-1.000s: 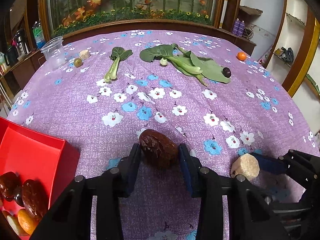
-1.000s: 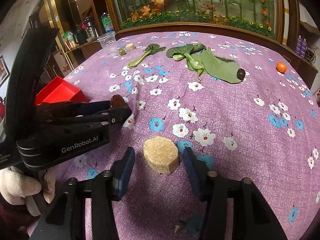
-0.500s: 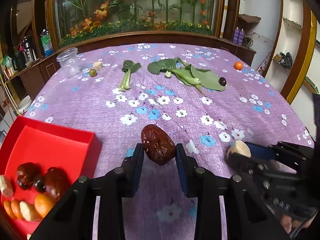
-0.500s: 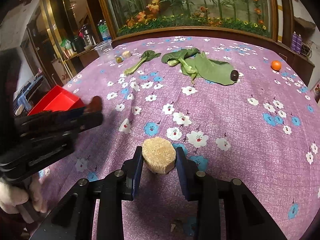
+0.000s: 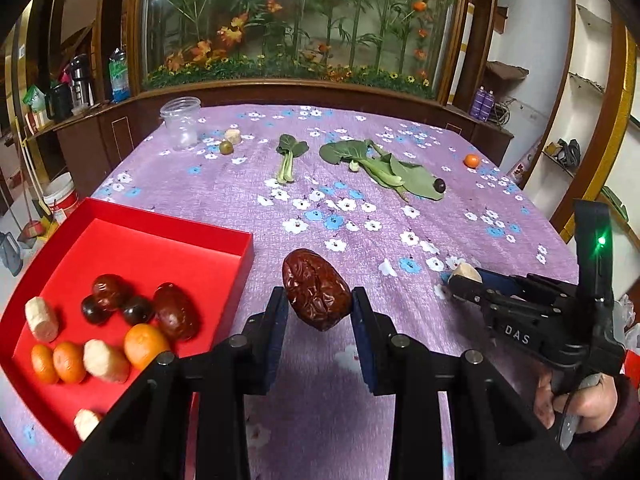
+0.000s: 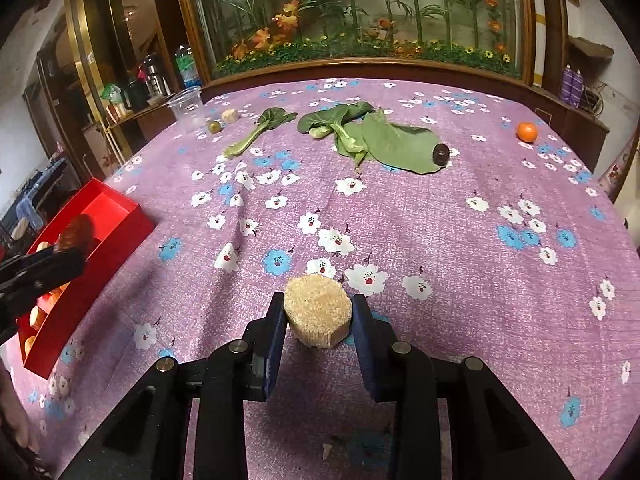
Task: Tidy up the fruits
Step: 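Carry the red date and yam slice over the red tray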
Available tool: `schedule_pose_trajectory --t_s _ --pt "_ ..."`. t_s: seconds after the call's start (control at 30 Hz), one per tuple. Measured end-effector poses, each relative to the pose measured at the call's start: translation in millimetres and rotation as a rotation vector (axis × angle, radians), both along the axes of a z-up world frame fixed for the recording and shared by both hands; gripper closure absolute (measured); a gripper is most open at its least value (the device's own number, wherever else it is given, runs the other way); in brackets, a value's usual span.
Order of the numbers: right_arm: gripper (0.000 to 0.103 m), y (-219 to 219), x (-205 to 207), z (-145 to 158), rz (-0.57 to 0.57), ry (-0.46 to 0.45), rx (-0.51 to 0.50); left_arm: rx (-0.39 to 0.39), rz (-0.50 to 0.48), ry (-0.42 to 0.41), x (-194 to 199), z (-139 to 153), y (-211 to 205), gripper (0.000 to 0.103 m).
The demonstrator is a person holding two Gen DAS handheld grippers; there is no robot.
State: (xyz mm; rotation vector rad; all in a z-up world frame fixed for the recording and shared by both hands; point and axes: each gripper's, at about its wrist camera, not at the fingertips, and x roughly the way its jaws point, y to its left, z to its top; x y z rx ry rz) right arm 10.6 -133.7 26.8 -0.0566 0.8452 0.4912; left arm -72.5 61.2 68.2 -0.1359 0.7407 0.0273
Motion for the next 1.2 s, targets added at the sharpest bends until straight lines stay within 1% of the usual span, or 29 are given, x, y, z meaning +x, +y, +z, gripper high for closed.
schedule_pose_trajectory --t_s 0.2,0.57,0.87,1.2 --pt "0.068 0 -19 11 0.006 0.005 0.035 -0.006 -0.004 -0.017 -13 7 -2 0.072" --pt "0.068 24 -62 39 0.075 -0.044 0.049 -0.018 0.016 -0.054 -40 22 5 0.072" --pt "0.068 53 -90 56 0.142 -0.082 0.031 -0.025 0.076 -0.076 -63 28 27 0.072" --pt "0.068 91 -110 65 0.219 -0.097 0.013 -0.069 0.157 -0.084 -83 23 66 0.072"
